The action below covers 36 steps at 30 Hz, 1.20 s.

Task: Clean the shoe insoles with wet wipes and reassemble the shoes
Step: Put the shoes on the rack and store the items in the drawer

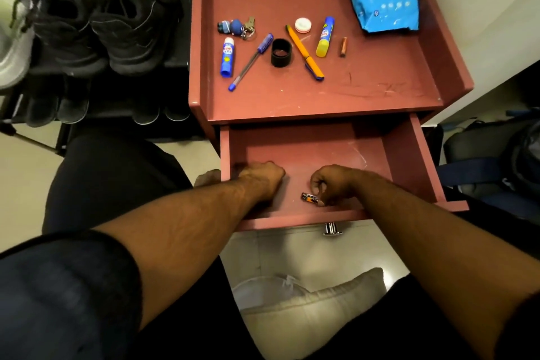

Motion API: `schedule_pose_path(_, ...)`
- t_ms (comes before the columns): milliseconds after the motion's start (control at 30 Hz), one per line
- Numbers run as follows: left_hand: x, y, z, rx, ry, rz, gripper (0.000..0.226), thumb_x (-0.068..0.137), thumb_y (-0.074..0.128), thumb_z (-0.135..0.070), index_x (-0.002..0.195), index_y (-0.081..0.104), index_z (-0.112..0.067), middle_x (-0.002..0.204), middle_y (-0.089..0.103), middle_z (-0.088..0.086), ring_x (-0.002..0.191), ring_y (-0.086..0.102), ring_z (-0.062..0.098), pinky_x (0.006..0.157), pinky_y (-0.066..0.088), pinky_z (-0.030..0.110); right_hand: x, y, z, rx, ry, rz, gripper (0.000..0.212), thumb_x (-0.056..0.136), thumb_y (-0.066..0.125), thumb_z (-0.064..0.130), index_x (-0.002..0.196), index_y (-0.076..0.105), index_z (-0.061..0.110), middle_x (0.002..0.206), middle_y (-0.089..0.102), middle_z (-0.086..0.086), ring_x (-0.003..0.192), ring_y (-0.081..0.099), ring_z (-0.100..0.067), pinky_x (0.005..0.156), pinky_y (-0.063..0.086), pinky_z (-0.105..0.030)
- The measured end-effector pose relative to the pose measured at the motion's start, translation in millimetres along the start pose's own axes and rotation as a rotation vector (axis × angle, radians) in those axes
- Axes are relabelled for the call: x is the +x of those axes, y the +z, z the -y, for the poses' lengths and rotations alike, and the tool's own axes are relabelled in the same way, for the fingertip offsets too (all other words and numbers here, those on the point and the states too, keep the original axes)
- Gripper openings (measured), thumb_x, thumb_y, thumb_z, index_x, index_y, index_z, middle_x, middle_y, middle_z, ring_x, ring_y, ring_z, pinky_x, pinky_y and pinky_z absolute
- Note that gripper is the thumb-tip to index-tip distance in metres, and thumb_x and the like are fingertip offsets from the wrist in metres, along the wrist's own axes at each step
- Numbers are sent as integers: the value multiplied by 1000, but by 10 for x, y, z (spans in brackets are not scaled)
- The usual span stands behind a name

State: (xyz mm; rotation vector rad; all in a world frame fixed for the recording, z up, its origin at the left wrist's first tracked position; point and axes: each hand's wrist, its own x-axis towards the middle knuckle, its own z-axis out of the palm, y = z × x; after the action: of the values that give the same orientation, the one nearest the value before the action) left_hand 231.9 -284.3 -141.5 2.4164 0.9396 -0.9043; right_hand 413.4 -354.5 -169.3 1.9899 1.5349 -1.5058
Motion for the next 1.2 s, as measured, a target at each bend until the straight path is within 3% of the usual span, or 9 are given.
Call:
schedule_pose_path(133,-21,-175,-57,-3,-18,-28,39,84,73,-24,119,62,-13,119,63,12,107,64,32,87,55,40,-15,-50,52,-162,-15,-19,18,73,79,5,78,64,13,75,65,-3,65,58,-15,58,46,-22)
schedule_pose_path(233,-186,-706,-112,-256,38,-255,18,83,71,-26,94,69,-12,96,68,11,92,66,32,71,52,33,-180,-269,223,-238,-103,-170,9,76,72,7,83,70,12,85,69,-8,77,61,-22,65,43,-26)
schedule_pose_path(333,-406,-1241,58,-516,-5,-616,16,81,66,-22,69,58,-16,75,63,7,78,61,29,66,48,31,-502,-674,541,-5,-288,-442,3,80,73,9,77,71,9,74,69,-4,66,59,-11,62,43,-24)
schedule_pose_path(433,-429,-1473,352,-600,-162,-864,9,88,61,-19,89,66,-12,91,66,8,86,60,27,72,44,30,-593,-1045,819,358,-382,-699,6,82,73,10,77,72,13,66,67,3,62,58,-6,63,47,-22)
schedule_pose_path(567,-225,-1511,540,-503,-320,-847,16,94,55,-14,108,63,-12,108,61,12,94,60,34,72,41,36,-347,-1421,922,271,-200,-1027,11,83,69,20,91,74,14,82,70,-6,78,64,-18,70,45,-24)
schedule_pose_path(867,3,-1521,555,-553,-329,-877,34,99,51,-24,132,51,-16,114,62,13,103,61,37,73,41,38,-148,-1610,1006,31,89,-1009,19,82,57,10,96,65,1,99,64,-20,93,61,-36,65,37,-29)
schedule_pose_path(933,-20,-1558,577,-558,-342,-892,45,99,52,-25,142,43,-16,115,63,13,103,61,37,76,45,40,-120,-1620,980,45,85,-1016,23,81,57,10,100,66,-2,101,63,-21,95,60,-38,66,38,-29)
schedule_pose_path(1033,-17,-1627,568,-508,-397,-822,29,100,54,-27,124,54,-10,113,62,10,93,58,29,70,41,38,-172,-1593,936,72,31,-1046,22,82,62,13,100,70,2,101,66,-19,96,60,-36,69,43,-31)
schedule_pose_path(1200,-92,-1635,508,-433,-437,-781,23,102,52,-27,115,58,-10,112,62,12,83,49,24,67,38,36,-612,-1386,829,422,-256,-1073,16,81,73,11,96,76,12,77,68,-3,68,61,-14,67,50,-29)
